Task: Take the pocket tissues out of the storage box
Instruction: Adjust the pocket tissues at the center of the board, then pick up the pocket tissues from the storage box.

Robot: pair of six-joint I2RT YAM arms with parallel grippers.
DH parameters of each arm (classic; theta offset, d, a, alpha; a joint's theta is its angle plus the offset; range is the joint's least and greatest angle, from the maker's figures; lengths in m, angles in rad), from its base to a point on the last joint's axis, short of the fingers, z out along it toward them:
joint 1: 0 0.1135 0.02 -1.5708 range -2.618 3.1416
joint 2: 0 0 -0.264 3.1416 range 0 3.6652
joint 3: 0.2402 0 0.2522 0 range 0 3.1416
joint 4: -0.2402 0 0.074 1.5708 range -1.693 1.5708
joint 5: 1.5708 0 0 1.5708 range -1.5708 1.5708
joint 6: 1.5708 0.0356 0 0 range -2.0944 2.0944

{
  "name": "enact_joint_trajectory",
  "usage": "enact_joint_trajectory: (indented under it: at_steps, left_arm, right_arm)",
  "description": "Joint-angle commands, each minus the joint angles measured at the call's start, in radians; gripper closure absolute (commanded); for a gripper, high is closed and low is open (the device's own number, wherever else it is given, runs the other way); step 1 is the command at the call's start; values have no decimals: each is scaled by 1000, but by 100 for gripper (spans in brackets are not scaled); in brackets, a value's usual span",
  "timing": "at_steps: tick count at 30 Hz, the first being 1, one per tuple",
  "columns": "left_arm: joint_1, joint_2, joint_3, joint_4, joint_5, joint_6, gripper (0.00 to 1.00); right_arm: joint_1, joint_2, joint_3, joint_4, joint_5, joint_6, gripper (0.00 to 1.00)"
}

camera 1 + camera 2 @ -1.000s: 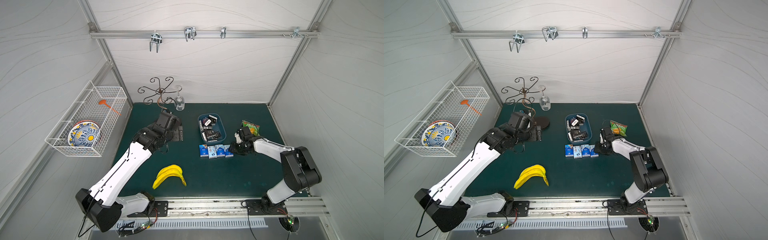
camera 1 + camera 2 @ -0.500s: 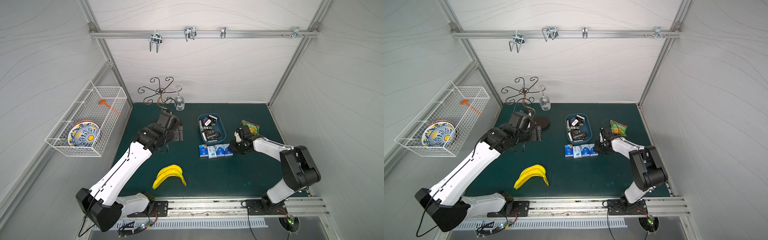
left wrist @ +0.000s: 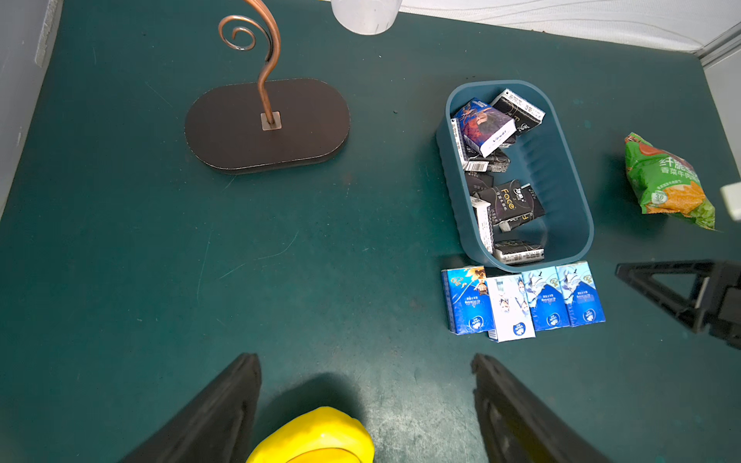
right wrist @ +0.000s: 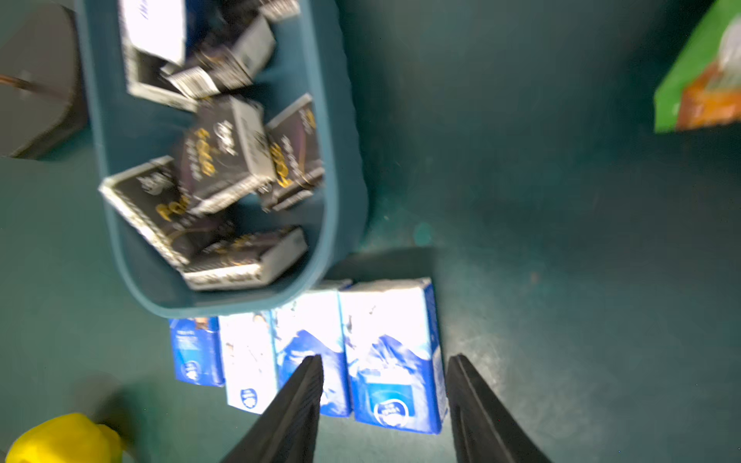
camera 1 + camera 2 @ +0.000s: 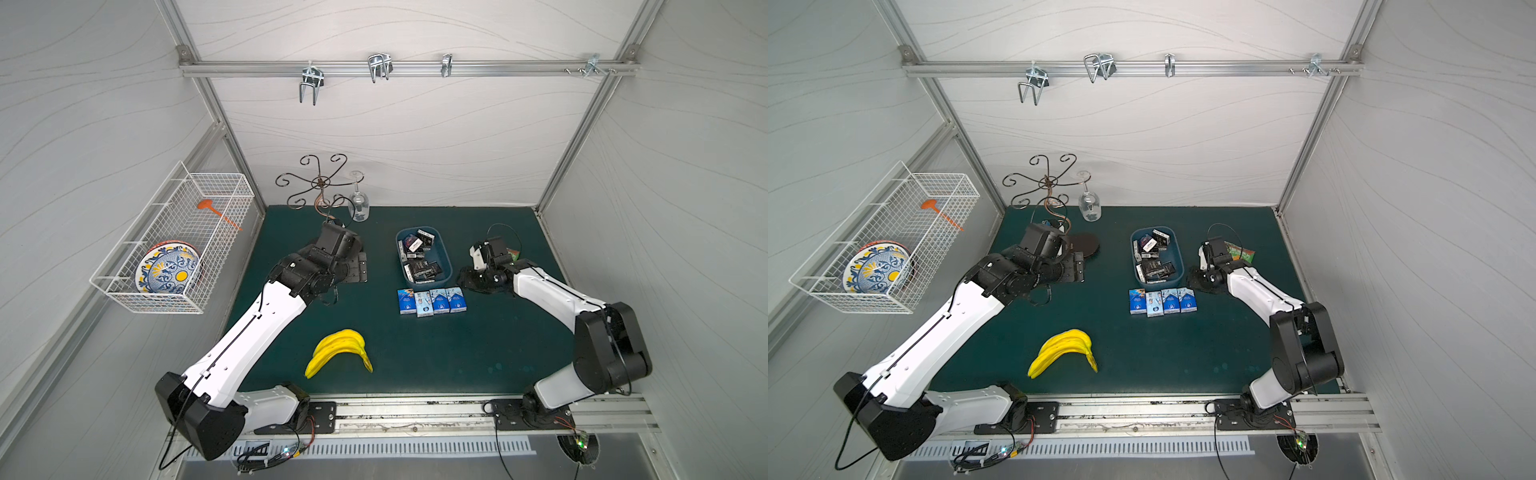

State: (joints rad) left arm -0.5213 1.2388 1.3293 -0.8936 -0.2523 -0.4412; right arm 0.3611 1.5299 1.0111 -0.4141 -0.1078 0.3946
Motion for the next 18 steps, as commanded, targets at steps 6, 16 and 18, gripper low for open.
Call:
enact_joint_trajectory:
  at_steps: [6, 16, 18]
  left_arm:
    - [1, 33, 35, 10, -7, -5, 13]
    - [-6, 39, 27, 7, -26, 17, 14]
    - [-6, 38, 24, 8, -27, 22, 13]
  right_arm:
    - [52, 193, 324, -35, -23, 18, 45]
    - [79, 513, 562, 161, -123, 225, 42]
    - [81, 549, 560, 241, -157, 254, 41]
